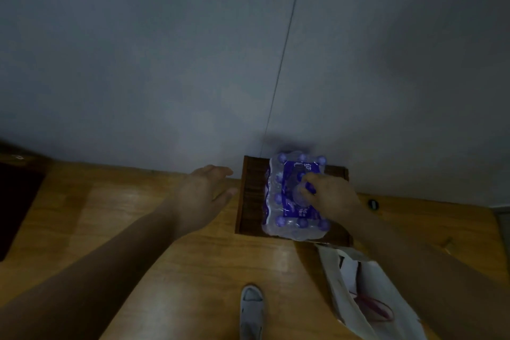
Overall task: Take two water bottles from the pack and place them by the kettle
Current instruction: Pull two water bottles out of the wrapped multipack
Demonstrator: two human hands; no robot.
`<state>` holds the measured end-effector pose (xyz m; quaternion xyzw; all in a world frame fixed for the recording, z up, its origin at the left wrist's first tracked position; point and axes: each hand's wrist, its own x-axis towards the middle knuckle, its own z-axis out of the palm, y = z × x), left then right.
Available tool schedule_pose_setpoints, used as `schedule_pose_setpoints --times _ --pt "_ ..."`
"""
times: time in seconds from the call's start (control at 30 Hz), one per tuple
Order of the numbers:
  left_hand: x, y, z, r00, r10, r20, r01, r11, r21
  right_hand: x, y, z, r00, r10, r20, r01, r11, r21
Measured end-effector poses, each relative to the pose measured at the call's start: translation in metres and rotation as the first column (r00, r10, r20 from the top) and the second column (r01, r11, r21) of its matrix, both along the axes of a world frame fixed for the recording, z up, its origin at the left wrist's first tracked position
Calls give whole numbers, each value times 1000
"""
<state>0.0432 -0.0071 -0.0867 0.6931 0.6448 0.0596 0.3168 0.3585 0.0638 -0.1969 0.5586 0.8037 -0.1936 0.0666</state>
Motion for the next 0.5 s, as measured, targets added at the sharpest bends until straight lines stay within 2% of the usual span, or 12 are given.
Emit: schedule_pose_setpoints --times 0.13,0.23,0.33,0.4,0.43,0.47,0.5 --pt "20 -9 7 996 -36 77 37 999 -10 1 1 91 981 -25 -191 65 977 205" --pt "40 -10 18 977 -51 205 55 998 -14 -10 -5 164 914 -17 -405 117 967 225" --pt "55 -8 35 924 0 382 -9 1000 21 -33 -11 193 732 -43 -679 92 995 36" --pt "52 -10 40 914 42 404 -82 993 82 -43 -4 184 579 -90 -810 34 996 -86" --pt "48 -13 40 907 67 415 -118 988 98 -44 3 170 495 -165 -853 15 983 -181" --pt "43 -17 37 898 102 429 -159 982 99 -42 12 149 458 -253 -852 28 962 -270" --pt "37 -22 33 889 138 436 -198 975 96 -39 22 124 488 -317 -813 78 944 -321"
